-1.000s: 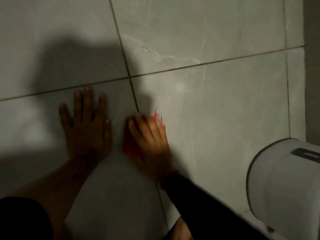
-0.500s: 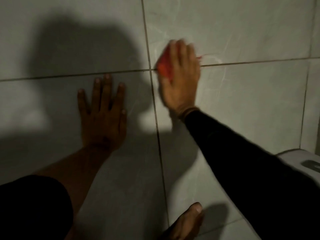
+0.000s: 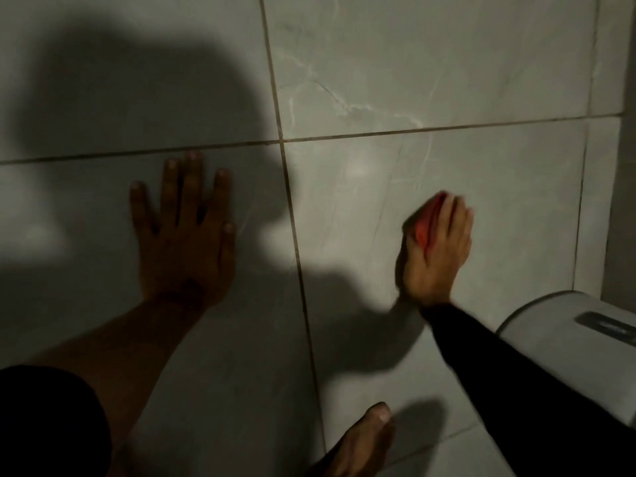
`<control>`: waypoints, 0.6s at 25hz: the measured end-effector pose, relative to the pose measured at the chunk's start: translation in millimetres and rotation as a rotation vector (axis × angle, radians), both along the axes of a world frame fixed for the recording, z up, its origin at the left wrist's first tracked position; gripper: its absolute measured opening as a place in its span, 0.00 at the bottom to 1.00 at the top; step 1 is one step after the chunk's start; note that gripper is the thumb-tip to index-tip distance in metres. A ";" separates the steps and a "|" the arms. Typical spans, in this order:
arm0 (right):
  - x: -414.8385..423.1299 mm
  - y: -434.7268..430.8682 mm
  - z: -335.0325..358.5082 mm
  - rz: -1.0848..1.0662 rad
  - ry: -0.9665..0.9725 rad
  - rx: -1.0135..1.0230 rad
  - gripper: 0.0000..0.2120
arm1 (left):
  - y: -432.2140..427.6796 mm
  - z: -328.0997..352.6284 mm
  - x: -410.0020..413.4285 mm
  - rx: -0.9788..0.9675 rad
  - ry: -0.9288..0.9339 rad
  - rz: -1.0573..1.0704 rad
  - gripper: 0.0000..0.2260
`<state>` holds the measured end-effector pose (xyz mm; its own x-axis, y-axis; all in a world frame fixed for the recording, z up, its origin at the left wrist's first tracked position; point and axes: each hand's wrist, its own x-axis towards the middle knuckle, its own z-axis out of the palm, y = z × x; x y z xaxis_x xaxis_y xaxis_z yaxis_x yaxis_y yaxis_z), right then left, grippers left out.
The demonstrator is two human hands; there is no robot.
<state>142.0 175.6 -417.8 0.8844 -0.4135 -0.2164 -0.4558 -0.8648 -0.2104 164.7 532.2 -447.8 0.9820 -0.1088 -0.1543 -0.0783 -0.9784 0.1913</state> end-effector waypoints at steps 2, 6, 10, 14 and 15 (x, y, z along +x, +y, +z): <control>70.2 7.3 -4.2 -0.007 -0.092 -0.037 0.44 | -0.6 -1.2 0.1 0.019 -0.001 -0.014 0.33; 22.3 89.2 -17.5 0.263 -0.093 0.009 0.39 | -2.4 5.2 0.6 0.032 0.008 0.000 0.32; -106.2 123.6 10.2 0.262 0.065 0.233 0.36 | -2.6 41.4 6.5 0.053 0.126 -0.070 0.32; -120.9 132.4 72.2 -0.182 0.162 0.968 0.22 | -3.8 100.0 17.2 0.053 0.505 -0.152 0.32; -120.3 128.0 102.8 -0.391 0.097 1.151 0.19 | -18.9 123.1 13.4 0.014 0.635 -0.164 0.32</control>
<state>21.6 303.6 -315.0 0.7027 -0.1714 -0.6906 -0.7005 0.0035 -0.7136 178.1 513.3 -324.7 0.6701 -0.2433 -0.7012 -0.1033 -0.9661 0.2365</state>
